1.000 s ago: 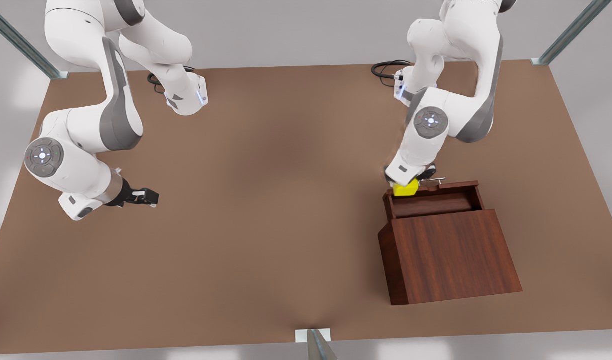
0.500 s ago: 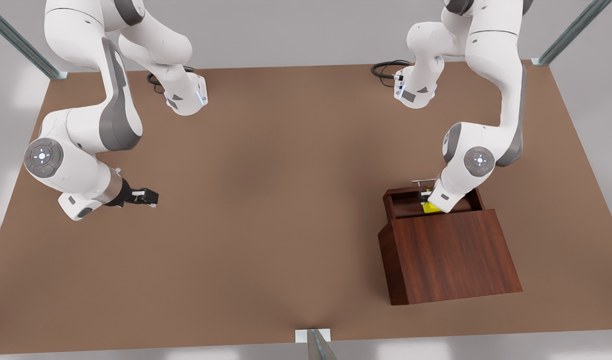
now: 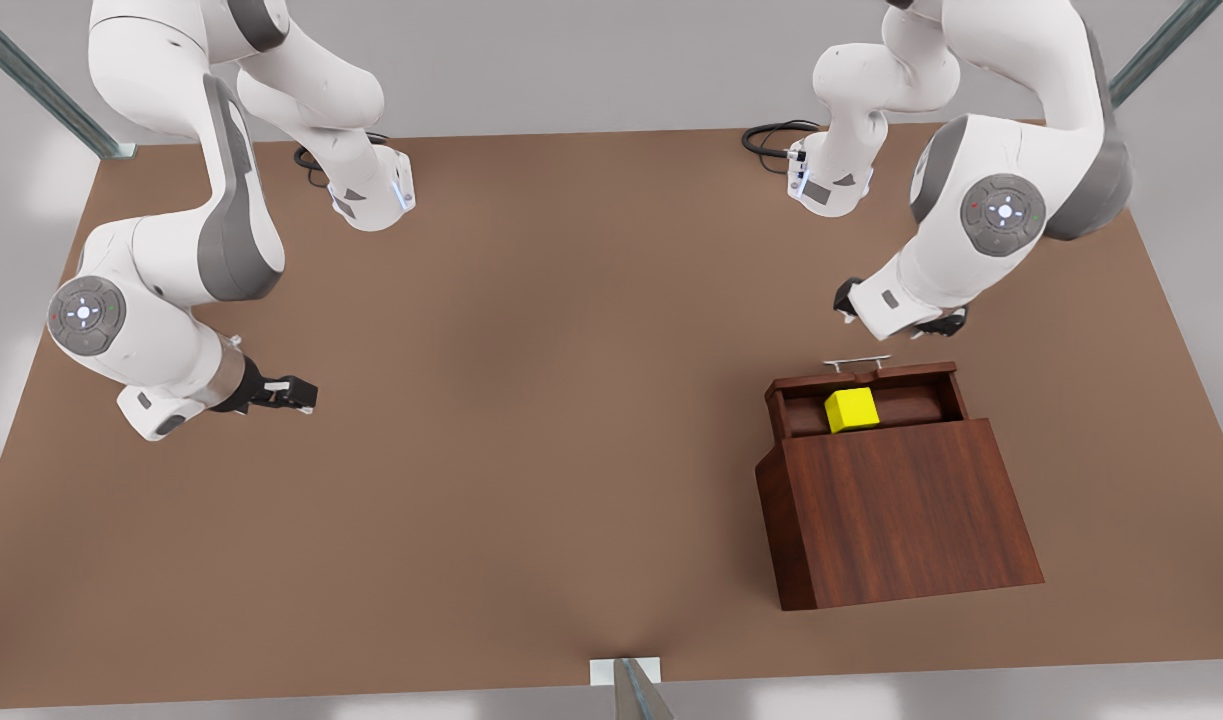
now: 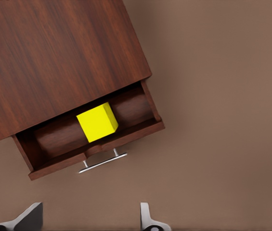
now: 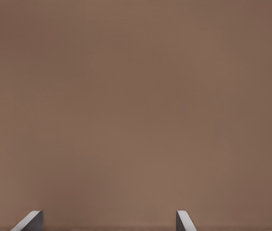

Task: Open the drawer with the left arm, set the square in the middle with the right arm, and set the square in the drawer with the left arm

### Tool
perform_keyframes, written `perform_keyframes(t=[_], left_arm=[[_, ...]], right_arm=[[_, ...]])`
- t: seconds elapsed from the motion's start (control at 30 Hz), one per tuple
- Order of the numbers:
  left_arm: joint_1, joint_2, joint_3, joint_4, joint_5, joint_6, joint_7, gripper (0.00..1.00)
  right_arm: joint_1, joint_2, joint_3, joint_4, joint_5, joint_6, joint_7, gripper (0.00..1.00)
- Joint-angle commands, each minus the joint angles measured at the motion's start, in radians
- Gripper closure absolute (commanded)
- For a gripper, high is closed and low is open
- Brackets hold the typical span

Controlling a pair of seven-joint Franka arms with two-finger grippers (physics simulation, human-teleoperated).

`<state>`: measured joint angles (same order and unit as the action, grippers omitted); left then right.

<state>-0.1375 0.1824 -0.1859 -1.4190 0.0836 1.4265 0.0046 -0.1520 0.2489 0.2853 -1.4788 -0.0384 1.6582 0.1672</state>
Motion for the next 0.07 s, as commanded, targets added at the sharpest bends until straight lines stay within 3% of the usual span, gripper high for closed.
perform_keyframes(t=[0.0, 0.03], left_arm=[[0.003, 0.000, 0.002, -0.001, 0.012, 0.000, 0.000, 0.00], [0.003, 0.000, 0.005, 0.000, 0.010, 0.000, 0.000, 0.00]], right_arm=[[0.000, 0.001, 0.000, 0.000, 0.000, 0.000, -0.002, 0.00], [0.000, 0.001, 0.000, 0.000, 0.000, 0.000, 0.000, 0.00]])
